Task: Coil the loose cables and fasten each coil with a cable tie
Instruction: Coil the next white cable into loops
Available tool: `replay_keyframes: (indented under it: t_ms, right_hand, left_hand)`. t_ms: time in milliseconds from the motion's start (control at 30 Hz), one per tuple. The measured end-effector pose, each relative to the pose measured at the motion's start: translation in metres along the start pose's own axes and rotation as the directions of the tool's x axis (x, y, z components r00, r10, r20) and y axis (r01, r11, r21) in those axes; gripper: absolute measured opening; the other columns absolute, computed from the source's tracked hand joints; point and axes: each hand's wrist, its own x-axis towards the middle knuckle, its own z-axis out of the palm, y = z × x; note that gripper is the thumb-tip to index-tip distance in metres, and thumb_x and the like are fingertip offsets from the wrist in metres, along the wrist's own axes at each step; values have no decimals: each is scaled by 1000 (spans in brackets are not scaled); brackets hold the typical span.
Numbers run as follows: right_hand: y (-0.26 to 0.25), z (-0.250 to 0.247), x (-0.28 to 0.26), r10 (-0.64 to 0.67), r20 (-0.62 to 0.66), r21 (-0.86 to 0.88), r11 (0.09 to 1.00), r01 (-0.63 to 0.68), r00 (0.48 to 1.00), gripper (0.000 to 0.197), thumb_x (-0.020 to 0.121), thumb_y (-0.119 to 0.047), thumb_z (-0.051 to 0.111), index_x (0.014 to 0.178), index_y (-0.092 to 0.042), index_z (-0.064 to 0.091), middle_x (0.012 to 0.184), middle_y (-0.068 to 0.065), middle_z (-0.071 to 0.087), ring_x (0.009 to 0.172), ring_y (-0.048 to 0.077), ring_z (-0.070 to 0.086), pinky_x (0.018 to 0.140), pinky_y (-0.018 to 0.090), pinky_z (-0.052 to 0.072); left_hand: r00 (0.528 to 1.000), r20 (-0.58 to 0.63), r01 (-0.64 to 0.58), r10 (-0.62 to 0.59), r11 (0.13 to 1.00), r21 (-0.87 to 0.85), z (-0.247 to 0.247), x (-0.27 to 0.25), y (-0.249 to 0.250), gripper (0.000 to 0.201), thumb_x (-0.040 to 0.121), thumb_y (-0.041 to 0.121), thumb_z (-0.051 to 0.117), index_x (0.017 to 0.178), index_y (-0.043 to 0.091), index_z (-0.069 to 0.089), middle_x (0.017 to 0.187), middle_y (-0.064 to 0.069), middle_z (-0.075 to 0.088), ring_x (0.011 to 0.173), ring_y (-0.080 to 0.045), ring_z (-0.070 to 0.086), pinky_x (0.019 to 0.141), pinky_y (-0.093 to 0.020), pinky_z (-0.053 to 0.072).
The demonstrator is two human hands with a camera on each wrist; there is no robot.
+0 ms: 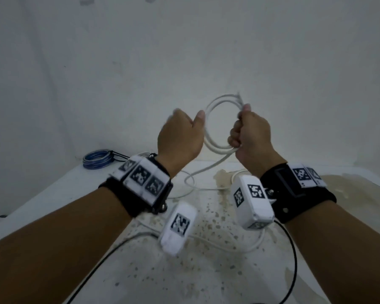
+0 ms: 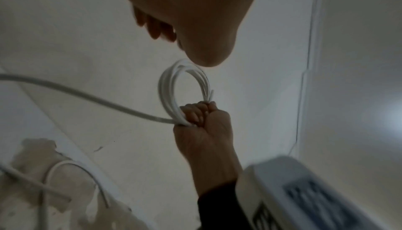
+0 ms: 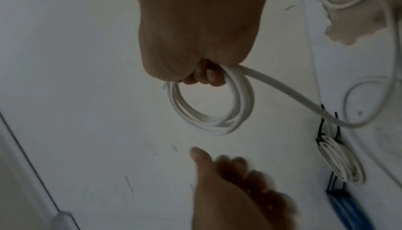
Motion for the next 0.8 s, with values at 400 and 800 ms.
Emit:
replay_keyframes:
  t_ms: [400,800]
  right_hand:
    - [11,-15,-2,44,-236,158,987,-7,971,35,105,-35,41,76,-14,44,41,-6,32,35,11,27,38,20,26]
    - [28,-7,-25,110,48,106,988,-115,993,34,106,-32,40,76,-15,44,47,-5,27,38,10,20,37,21,21]
  left_hand:
    - [812,476,528,-336,77,-846,18,-28,20,27,105,2,29,83,4,45,111,-28,64,108,-37,64,99,-44,51]
    - [983,149,177,-105,748,-639,7,0,7,27,104,13,41,107,0,65,101,-12,71,74,-13,71,76,-30,61]
